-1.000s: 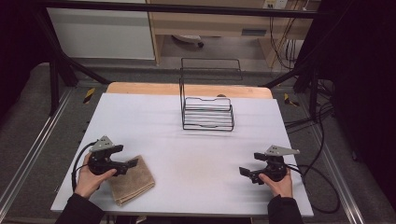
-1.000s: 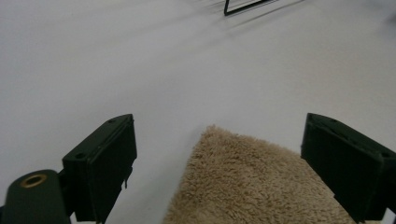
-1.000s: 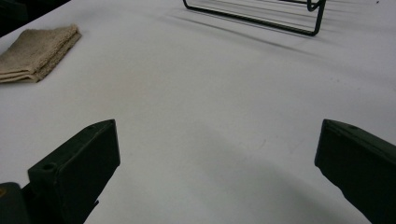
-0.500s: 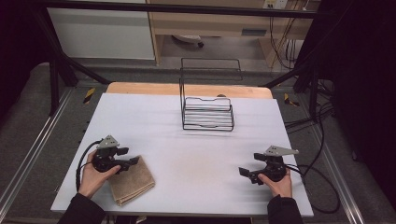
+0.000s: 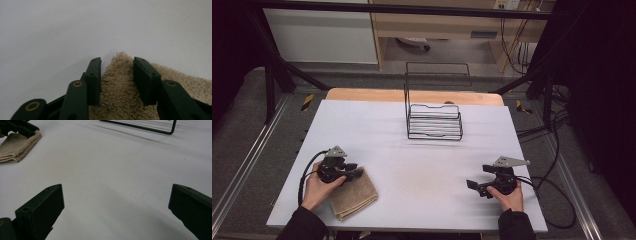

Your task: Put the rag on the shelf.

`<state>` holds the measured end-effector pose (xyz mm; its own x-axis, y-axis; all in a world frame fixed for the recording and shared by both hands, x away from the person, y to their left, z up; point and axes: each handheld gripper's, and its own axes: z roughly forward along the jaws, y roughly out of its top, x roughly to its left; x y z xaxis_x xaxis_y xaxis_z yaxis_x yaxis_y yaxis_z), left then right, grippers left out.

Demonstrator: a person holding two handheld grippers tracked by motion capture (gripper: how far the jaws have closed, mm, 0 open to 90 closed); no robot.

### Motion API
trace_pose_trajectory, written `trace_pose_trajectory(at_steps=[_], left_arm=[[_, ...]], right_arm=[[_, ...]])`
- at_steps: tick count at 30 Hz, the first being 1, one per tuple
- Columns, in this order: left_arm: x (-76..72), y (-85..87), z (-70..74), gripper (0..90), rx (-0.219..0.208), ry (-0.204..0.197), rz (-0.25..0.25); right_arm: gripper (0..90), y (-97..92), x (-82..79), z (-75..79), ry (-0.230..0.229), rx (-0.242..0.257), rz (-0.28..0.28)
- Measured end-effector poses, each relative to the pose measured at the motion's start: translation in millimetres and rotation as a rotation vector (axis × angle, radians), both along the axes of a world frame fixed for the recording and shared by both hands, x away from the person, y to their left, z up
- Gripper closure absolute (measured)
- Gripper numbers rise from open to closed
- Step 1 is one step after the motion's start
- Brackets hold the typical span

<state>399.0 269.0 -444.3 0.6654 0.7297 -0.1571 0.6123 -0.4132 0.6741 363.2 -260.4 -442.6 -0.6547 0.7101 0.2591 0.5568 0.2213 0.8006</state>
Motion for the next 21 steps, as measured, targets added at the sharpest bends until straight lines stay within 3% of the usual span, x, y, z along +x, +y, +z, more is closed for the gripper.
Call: trace_pose_trajectory(at_steps=[12,21], left_arm=[[-0.8,-2.1,1.7,75.0,0.026,0.010,-0.007],[-1.7,-4.2,2.3,79.9,0.044,0.005,-0.009]], right_arm=[[0.9,18.2,0.2,4.9,0.009,-0.029,0.004],[0.9,40.1,-1.2,9.0,0.002,-0.037,0.002]])
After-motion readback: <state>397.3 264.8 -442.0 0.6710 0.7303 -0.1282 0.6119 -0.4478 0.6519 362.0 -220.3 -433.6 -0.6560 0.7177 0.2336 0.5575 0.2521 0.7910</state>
